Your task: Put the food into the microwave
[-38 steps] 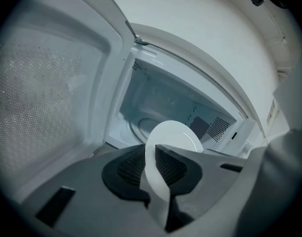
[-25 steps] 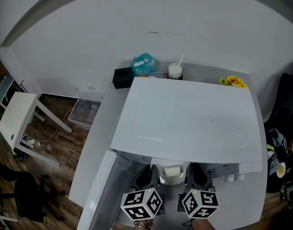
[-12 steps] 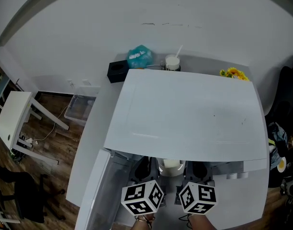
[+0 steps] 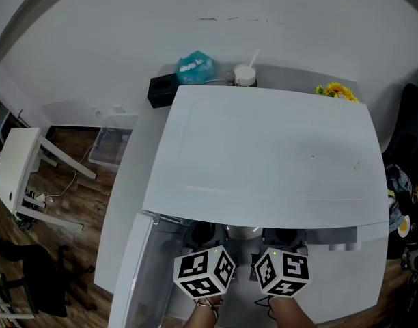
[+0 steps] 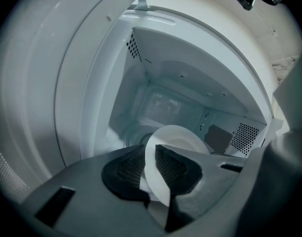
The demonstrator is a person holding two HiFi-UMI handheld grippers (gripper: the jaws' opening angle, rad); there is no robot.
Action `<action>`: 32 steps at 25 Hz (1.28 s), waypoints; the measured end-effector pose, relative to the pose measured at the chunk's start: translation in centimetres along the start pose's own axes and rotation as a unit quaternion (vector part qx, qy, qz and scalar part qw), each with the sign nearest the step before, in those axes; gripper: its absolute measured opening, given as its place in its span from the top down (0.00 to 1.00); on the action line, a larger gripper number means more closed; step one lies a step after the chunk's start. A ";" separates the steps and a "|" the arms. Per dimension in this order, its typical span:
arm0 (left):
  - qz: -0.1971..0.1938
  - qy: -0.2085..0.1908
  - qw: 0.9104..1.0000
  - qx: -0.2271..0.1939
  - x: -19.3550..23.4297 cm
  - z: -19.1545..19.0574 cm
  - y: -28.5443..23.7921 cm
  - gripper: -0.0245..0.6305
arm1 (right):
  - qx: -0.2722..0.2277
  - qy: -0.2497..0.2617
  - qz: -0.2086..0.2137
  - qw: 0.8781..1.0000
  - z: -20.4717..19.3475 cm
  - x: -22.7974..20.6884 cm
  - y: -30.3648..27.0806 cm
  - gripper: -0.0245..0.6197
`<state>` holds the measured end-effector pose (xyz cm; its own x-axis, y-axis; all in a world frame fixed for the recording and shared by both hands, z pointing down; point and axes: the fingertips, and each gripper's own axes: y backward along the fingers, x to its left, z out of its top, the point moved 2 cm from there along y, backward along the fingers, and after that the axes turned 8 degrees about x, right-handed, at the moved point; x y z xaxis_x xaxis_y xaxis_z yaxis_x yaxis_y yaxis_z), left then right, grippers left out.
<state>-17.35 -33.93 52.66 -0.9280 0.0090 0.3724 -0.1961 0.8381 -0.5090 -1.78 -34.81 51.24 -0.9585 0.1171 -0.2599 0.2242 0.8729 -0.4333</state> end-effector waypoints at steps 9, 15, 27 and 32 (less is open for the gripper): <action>0.001 -0.001 1.000 0.003 0.0 0.4 -1.5 0.86 | 0.005 -0.003 -0.014 1.000 0.2 -0.4 -1.5 0.88; 0.007 -0.002 1.000 0.003 0.2 0.7 -2.4 0.86 | 0.006 0.013 -0.029 0.999 0.5 -0.2 -2.1 0.88; 0.016 -0.010 1.000 0.009 0.1 0.4 -3.3 0.86 | 0.035 0.025 -0.064 0.997 0.1 -0.6 -3.3 0.88; 0.013 -0.010 1.000 0.006 0.0 0.5 -3.5 0.86 | 0.046 0.028 -0.075 0.996 -0.3 -1.0 -3.6 0.88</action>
<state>-16.80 -37.18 54.07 -0.9390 0.0193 0.3434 -0.1757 0.8314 -0.5271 -1.68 -37.94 53.34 -0.9900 0.0176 -0.1401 0.0914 0.8359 -0.5412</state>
